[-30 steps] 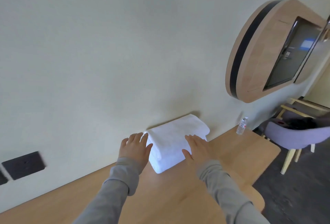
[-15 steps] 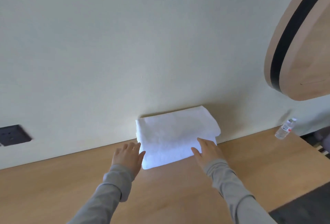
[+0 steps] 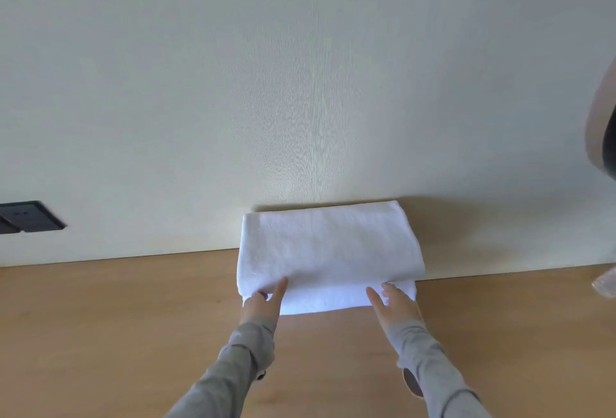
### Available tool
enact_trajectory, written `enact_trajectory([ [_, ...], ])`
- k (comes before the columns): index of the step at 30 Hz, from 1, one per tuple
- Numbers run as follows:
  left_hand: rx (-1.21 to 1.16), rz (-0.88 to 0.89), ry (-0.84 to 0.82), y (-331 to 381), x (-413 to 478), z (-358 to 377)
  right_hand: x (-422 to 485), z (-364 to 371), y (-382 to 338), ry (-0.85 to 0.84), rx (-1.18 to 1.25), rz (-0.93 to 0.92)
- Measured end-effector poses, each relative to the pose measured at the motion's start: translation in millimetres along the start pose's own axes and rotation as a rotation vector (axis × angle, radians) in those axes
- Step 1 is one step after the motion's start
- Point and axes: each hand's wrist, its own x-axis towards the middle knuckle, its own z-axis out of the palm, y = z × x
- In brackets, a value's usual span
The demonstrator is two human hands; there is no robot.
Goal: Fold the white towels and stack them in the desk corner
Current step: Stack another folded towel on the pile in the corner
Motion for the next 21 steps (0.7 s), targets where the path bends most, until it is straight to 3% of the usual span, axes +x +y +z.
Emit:
enact_trajectory([
  [2, -0.314, -0.151, -0.032, 10.8, 2.9, 6.6, 10.2, 4.2, -1.0, 0.019, 0.193, 0.072],
  [5, -0.790, -0.337, 0.001, 19.6, 9.0, 14.5, 25.2, 7.2, -3.5, 0.020, 0.797, 0.275],
  [9, -1.196, -0.419, 0.066, 26.9, 18.7, 21.1, 46.0, 9.7, -5.0, 0.097, 1.314, 0.388],
  [11, -1.323, -0.415, 0.075, 34.0, 22.0, 22.4, 51.7, 11.6, -13.5, 0.153, 1.375, 0.401],
  [17, -1.402, -0.506, 0.174, 50.9, 26.1, 19.7, 62.7, 7.9, -46.4, 0.168, 1.571, 0.458],
  [21, -1.439, -0.540, 0.182, 54.3, 31.0, 22.7, 61.0, 9.1, -58.1, 0.166, 1.513, 0.443],
])
